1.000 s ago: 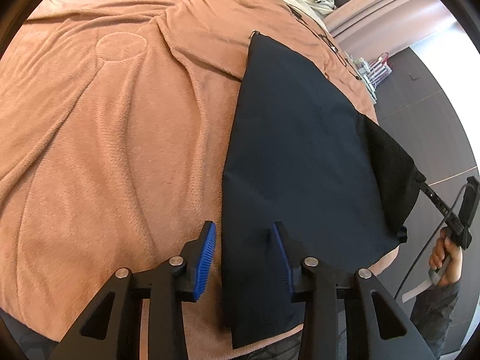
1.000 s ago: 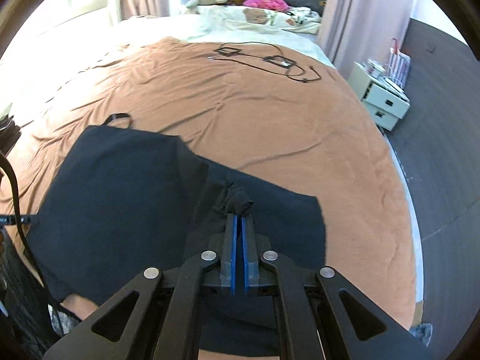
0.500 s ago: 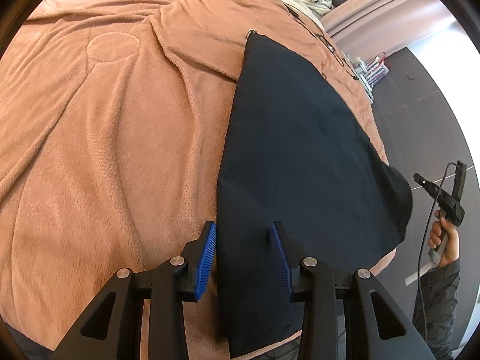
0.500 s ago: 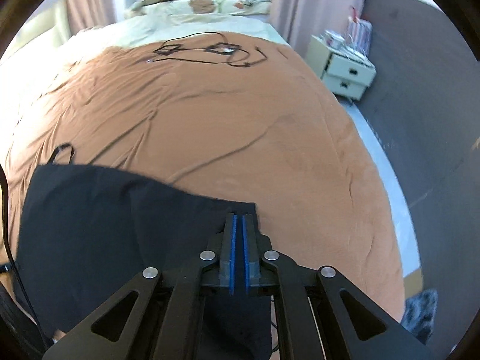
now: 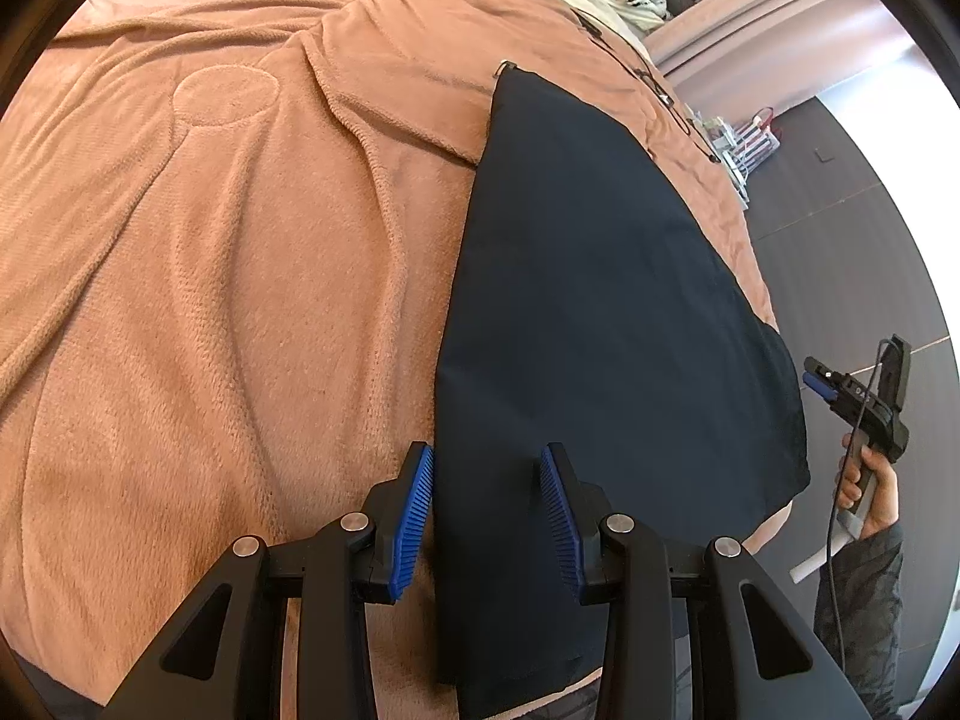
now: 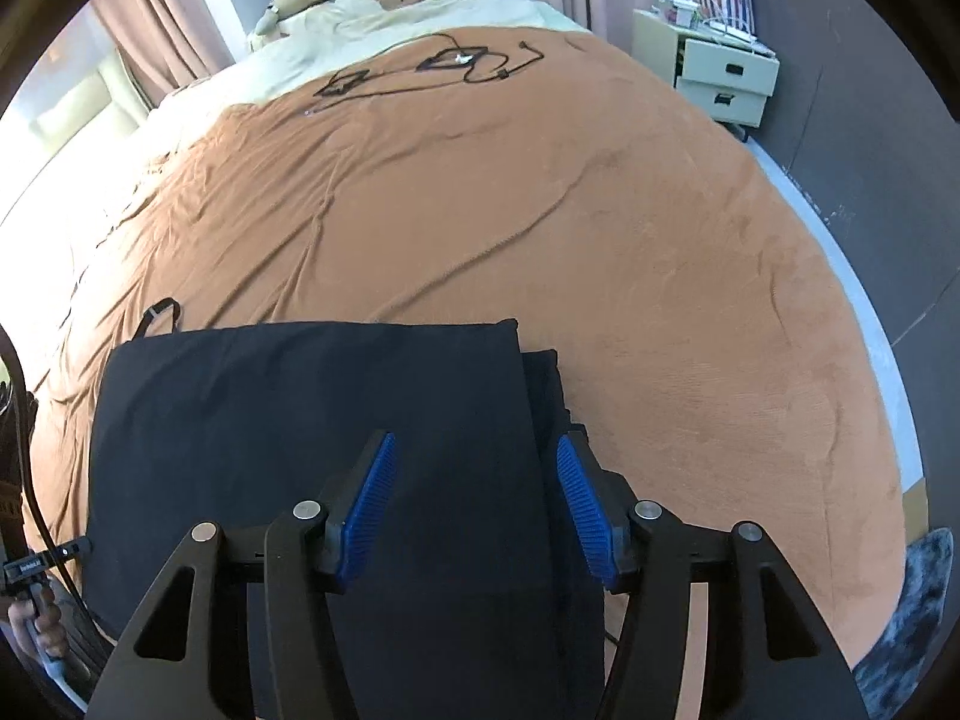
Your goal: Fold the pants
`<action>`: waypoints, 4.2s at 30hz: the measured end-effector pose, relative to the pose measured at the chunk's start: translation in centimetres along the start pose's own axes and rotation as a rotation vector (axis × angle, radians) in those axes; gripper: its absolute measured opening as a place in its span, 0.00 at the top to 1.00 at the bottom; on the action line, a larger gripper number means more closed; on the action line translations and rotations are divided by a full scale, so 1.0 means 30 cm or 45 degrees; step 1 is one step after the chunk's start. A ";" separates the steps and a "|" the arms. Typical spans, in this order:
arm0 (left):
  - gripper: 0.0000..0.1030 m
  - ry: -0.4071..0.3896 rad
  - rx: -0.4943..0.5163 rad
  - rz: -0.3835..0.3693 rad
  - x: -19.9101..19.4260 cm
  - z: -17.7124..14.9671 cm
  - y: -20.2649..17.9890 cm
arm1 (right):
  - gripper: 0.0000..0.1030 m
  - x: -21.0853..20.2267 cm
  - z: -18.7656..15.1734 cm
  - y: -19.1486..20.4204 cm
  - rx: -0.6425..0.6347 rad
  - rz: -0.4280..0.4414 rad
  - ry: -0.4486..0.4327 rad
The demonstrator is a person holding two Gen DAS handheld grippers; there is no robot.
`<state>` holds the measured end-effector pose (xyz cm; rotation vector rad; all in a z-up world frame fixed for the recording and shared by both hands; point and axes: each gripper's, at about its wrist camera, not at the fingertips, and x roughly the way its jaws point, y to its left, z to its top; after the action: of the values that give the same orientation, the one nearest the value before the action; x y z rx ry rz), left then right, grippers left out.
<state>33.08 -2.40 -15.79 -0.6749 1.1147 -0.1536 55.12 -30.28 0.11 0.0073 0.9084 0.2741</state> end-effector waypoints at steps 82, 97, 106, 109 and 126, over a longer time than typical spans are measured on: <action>0.97 0.014 -0.020 -0.214 0.111 0.196 -0.028 | 0.58 0.076 -0.298 -0.229 0.214 0.115 0.048; 0.97 -0.075 -0.069 -0.160 -0.065 0.255 0.142 | 0.66 0.109 -0.279 -0.028 0.143 0.184 0.065; 0.97 -0.134 -0.099 -0.105 -0.209 0.294 0.303 | 0.68 0.194 -0.257 0.156 0.100 0.260 0.075; 0.97 -0.153 -0.114 -0.081 -0.257 0.308 0.361 | 0.68 0.227 -0.250 0.234 0.073 0.273 0.083; 0.97 -0.214 -0.205 0.034 -0.467 0.322 0.664 | 0.68 0.384 -0.210 0.573 -0.047 0.364 0.136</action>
<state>30.89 23.63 -13.73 -0.8015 0.9807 0.0160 52.94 -11.65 -10.65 0.0896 1.0087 0.5613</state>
